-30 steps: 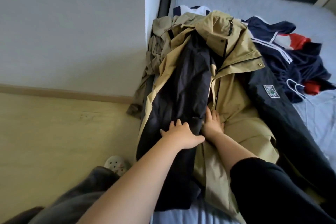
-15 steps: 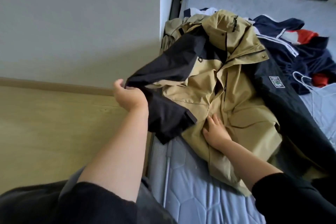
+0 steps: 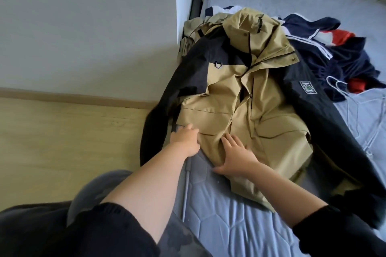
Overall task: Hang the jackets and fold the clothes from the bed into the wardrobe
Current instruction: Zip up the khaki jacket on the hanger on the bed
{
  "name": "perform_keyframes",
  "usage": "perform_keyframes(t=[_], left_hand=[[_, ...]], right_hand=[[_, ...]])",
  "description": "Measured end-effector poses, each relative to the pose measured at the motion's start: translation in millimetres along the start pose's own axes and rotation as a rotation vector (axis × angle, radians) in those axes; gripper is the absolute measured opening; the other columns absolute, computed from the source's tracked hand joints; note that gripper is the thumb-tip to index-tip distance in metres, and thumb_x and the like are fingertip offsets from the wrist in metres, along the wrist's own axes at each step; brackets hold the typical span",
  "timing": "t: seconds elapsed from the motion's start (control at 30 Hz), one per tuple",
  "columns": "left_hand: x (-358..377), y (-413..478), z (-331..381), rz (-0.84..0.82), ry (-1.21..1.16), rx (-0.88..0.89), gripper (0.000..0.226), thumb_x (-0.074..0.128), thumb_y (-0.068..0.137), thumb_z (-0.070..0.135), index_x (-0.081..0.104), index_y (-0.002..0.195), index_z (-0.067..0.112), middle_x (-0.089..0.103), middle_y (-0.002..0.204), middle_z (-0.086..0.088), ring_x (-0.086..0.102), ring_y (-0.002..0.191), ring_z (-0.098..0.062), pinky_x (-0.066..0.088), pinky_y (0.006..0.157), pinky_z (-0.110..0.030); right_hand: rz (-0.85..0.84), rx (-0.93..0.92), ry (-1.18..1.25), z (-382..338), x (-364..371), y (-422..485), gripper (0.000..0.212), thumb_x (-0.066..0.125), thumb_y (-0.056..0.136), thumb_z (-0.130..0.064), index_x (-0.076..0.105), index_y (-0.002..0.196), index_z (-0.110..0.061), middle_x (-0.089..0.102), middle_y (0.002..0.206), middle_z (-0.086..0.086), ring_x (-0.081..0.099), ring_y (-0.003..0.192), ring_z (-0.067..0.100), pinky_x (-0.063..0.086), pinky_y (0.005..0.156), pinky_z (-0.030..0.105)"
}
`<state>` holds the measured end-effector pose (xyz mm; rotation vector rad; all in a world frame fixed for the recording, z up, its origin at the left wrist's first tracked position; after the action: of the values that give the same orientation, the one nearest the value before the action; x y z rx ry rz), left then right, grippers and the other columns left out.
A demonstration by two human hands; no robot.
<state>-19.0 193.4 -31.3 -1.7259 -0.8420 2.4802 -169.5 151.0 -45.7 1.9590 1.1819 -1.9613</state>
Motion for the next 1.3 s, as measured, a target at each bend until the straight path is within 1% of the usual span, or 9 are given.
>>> perform_keyframes(t=[0.2,0.37,0.6,0.73,0.9,1.03,1.1,1.2,1.3], left_hand=[[11,5,-11,-0.025,-0.891,-0.324,0.029,0.044,0.094,0.007,0.059,0.117,-0.005,0.064,0.115,-0.021,0.062,0.08,-0.025,0.055,0.071,-0.03],[29,-2,10,-0.105,-1.467,-0.368,0.051,0.039,0.096,0.002,0.035,0.144,0.02,0.063,0.108,-0.004,0.06,0.096,-0.019,0.049,0.084,-0.034],[-2,8,43,-0.054,-1.862,-0.037,0.077,0.038,0.093,-0.009,0.013,0.15,0.037,0.034,0.151,0.005,0.043,0.131,-0.018,0.031,0.108,-0.043],[-4,11,34,-0.02,-1.94,-0.055,0.069,0.041,0.093,-0.008,0.024,0.145,0.034,0.057,0.118,0.013,0.055,0.098,-0.005,0.04,0.084,-0.031],[-6,9,32,-0.044,-1.759,-0.063,0.035,0.057,0.091,0.002,0.051,0.123,0.013,0.059,0.127,-0.005,0.055,0.115,-0.018,0.039,0.102,-0.034],[-20,6,21,0.181,-1.324,-0.122,0.004,0.063,0.091,0.018,0.063,0.089,0.014,0.064,0.092,0.001,0.057,0.083,-0.009,0.042,0.069,-0.018],[-32,7,18,0.299,-1.254,-0.146,0.025,0.062,0.091,0.024,0.053,0.071,0.012,0.054,0.075,-0.003,0.052,0.072,-0.014,0.047,0.064,-0.024],[-45,6,24,0.291,-1.454,-0.138,0.019,0.06,0.093,0.02,0.062,0.078,0.008,0.063,0.091,-0.008,0.063,0.092,-0.025,0.055,0.085,-0.043],[-54,5,25,0.239,-1.704,-0.112,0.01,0.055,0.095,0.008,0.064,0.099,0.008,0.064,0.097,-0.007,0.063,0.088,-0.018,0.057,0.066,-0.031]], right_hand=[[0.17,0.032,0.133,1,-47,4,0.005,0.053,0.082,-0.011,0.057,0.085,-0.01,0.062,0.091,0.011,0.059,0.091,0.031,0.038,0.067,0.027],[0.174,0.107,0.795,58,-83,7,0.017,0.055,0.081,0.0,0.053,0.066,-0.007,0.048,0.066,0.009,0.047,0.067,0.02,0.036,0.063,0.03],[-0.187,0.133,1.388,81,-54,7,0.014,0.049,0.095,-0.004,0.063,0.092,-0.002,0.067,0.079,0.011,0.066,0.065,0.017,0.055,0.07,0.029],[-0.281,0.105,1.362,74,-50,4,0.017,0.046,0.097,-0.006,0.06,0.088,-0.003,0.065,0.077,0.011,0.065,0.064,0.017,0.054,0.069,0.029],[-0.274,0.117,1.324,74,-53,1,0.019,0.049,0.097,-0.008,0.061,0.083,-0.003,0.064,0.072,0.012,0.063,0.062,0.018,0.054,0.067,0.03],[0.111,0.145,0.663,92,-87,9,0.023,0.063,0.091,-0.019,0.063,0.068,-0.014,0.058,0.067,0.0,0.054,0.065,0.014,0.044,0.061,0.021],[0.289,0.172,0.345,89,-111,6,0.023,0.07,0.083,-0.025,0.062,0.063,-0.017,0.054,0.065,-0.005,0.052,0.071,0.017,0.037,0.059,0.026],[0.386,0.217,0.085,69,-124,-4,0.02,0.068,0.083,-0.031,0.061,0.073,-0.015,0.053,0.069,-0.003,0.056,0.076,0.024,0.036,0.06,0.027],[0.475,0.151,0.117,39,-128,-17,0.03,0.057,0.088,-0.044,0.061,0.103,-0.018,0.063,0.09,0.001,0.061,0.087,0.026,0.038,0.062,0.029]])
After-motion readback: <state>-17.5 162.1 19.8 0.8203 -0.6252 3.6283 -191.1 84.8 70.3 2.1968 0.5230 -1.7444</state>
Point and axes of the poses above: each hand's wrist, its own y-axis towards the middle knuckle, its own x-axis out of the palm, z = x × y, the point moved 9 cm from there along y, towards the middle knuckle
